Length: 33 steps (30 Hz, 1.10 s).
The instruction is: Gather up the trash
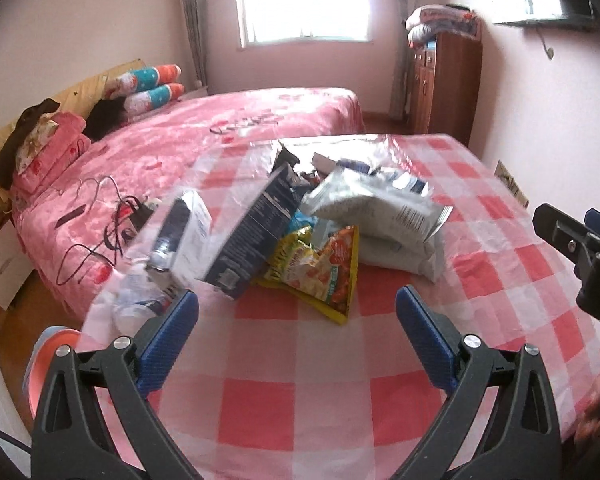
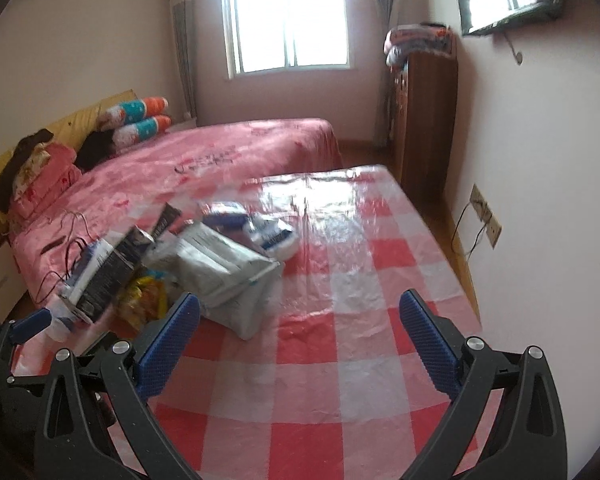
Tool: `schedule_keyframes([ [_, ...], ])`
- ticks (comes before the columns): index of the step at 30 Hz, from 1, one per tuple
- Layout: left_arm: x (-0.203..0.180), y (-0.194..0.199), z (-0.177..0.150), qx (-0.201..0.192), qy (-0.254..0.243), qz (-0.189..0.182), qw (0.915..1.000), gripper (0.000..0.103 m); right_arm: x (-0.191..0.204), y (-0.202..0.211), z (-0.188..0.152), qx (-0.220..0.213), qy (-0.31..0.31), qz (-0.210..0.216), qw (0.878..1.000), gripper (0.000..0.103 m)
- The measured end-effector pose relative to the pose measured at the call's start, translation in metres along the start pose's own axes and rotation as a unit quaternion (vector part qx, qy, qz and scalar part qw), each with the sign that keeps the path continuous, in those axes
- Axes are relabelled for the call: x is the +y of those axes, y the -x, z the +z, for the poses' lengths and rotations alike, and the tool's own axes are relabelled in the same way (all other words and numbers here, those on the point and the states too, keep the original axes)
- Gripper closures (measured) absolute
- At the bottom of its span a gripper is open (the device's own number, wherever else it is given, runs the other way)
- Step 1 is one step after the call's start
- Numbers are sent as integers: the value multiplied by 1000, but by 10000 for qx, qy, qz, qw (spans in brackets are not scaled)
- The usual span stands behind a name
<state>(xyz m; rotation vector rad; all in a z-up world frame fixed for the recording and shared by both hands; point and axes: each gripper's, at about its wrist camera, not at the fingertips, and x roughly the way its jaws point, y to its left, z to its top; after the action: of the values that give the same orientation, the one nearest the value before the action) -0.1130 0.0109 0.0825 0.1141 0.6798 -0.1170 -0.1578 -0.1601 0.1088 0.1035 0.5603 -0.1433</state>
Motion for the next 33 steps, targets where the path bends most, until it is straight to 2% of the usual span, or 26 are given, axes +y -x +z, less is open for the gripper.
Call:
schedule_keyframes([
  [5, 17, 25, 0, -381, 179, -159, 9990, 4, 4, 26, 3, -269, 7, -34, 9996, 5],
  [23, 58, 76, -14, -1334, 906, -106, 9869, 4, 16, 78, 1, -779, 229, -314, 9962, 5],
  [33, 61, 82, -20, -1341, 719, 308, 9879, 4, 11, 88, -1, -914, 141, -480, 9946, 5],
])
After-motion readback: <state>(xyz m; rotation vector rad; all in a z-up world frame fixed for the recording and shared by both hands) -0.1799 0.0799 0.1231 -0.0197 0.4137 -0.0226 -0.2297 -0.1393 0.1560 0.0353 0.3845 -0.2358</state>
